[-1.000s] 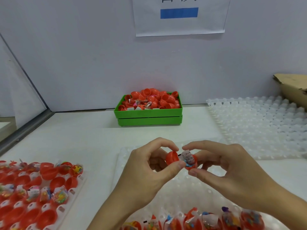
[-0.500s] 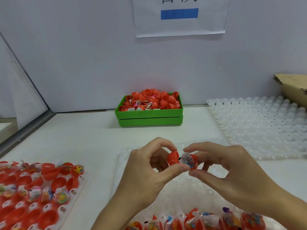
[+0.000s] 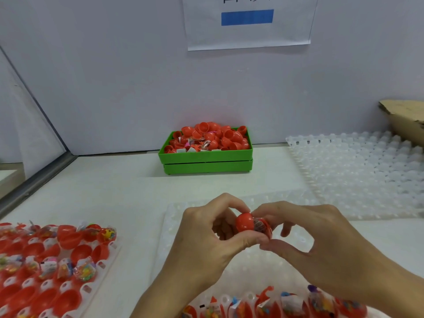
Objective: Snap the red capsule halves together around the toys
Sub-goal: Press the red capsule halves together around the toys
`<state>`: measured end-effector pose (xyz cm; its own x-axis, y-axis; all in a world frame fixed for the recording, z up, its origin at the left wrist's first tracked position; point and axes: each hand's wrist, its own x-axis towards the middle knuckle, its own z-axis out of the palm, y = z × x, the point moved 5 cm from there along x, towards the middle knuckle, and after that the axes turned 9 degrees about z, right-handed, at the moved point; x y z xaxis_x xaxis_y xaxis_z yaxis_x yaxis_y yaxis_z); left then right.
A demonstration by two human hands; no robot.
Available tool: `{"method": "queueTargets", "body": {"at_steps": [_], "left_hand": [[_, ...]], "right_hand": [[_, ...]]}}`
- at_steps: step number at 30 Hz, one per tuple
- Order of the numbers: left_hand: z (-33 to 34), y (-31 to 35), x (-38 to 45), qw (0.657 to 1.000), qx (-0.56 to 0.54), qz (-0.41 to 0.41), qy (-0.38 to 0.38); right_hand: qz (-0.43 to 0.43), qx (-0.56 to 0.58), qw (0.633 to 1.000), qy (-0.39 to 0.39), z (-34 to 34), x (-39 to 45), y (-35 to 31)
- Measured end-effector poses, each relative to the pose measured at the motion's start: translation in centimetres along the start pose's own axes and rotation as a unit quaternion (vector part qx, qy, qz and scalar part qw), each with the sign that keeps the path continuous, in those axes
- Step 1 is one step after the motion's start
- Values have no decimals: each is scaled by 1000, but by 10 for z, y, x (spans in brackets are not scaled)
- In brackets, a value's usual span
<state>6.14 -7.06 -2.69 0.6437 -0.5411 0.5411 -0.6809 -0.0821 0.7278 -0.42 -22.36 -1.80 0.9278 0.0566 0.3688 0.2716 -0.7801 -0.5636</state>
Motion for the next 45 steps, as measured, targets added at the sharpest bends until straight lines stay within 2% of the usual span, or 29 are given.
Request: {"method": "queueTargets", "body": {"at_steps": [6,11,17,24,31,35,38,45], "left_hand": [[2,0,0,1000,3,-3,-12],[1,-1,0,1000,-14,-13,1],[0,0,0,997,-68,-35,17],[1,0,0,998,-41,-37,7],[4,-1,-1,999,-27,-37,-9],[3,0,-2,998,-35,-35,-27],[-1,0,-1,998,-49,-46,-19],[-1,-4,1,993,-88,-75,2]], "right_hand": [[19,1,1000,-7,0,-1,3],[-29,14,999,13,-4,0,-2],[-43,26,999,9,-6,-1,-4],[-19,2,1000,14,-5,0,-4],[13,33,999,13,-4,1,-2],[20,77,996,38,-8,2,0],[58,141,987,43,-10,5,4],[122,316,940,-32,-5,19,9]]}}
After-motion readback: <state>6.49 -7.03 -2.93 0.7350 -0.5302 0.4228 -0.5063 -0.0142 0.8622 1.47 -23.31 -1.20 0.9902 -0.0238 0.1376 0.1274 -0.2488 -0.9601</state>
